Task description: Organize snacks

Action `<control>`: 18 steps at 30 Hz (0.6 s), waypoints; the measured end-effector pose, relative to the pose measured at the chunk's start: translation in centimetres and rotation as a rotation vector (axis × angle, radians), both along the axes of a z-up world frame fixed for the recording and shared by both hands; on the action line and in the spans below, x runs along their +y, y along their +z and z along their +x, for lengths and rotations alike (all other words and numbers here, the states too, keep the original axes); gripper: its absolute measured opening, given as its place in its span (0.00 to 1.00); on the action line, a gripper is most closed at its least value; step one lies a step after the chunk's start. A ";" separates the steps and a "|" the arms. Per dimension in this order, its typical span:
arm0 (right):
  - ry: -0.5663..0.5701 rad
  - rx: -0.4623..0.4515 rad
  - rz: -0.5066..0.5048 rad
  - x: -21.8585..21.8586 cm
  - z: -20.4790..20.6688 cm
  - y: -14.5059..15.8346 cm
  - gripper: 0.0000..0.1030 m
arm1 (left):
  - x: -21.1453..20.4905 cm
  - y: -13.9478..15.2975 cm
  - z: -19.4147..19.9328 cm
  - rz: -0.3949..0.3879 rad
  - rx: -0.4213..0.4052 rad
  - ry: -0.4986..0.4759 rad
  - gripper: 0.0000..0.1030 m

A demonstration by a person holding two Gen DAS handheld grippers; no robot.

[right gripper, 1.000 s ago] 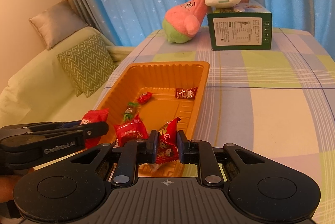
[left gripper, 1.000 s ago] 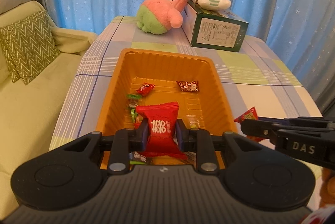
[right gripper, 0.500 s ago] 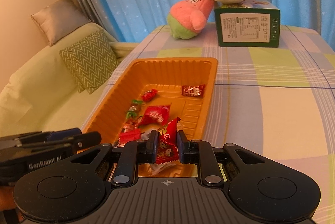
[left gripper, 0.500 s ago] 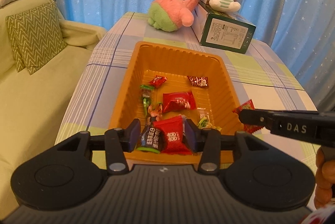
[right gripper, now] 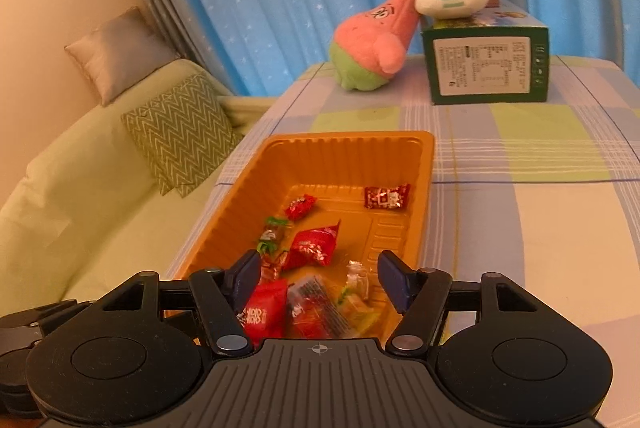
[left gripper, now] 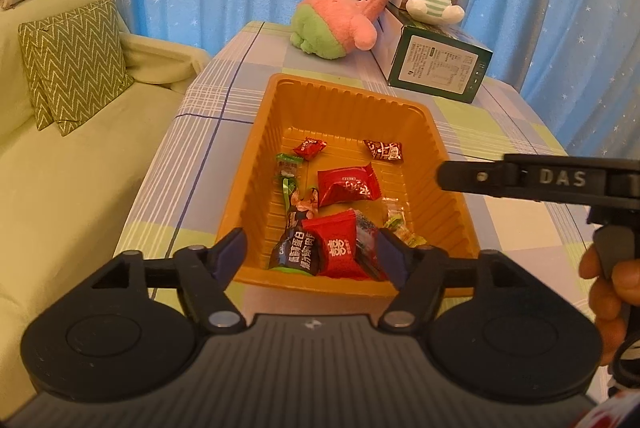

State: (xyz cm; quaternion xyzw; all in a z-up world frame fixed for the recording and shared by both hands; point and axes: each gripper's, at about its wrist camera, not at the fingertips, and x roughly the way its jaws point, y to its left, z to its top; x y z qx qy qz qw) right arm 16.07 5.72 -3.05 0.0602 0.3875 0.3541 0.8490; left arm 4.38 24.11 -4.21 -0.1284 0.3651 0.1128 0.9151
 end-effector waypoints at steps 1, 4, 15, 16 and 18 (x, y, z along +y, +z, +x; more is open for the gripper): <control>-0.007 0.000 0.001 -0.4 -0.2 0.0 0.63 | 0.0 0.0 -0.2 -0.001 -0.001 0.003 0.72; -0.041 0.009 -0.007 -2.0 -1.0 0.1 0.63 | -0.4 0.2 -0.9 -0.013 -0.009 0.010 0.78; -0.126 0.016 -0.093 -7.7 -6.3 1.1 0.63 | -3.2 2.4 -4.6 -0.006 -0.038 0.018 0.99; -0.127 0.017 -0.101 -8.0 -6.7 1.2 0.63 | -3.5 2.7 -5.0 -0.006 -0.042 0.017 0.99; -0.130 0.017 -0.112 -8.7 -7.6 1.5 0.64 | -4.2 3.4 -5.8 -0.002 -0.051 0.014 0.99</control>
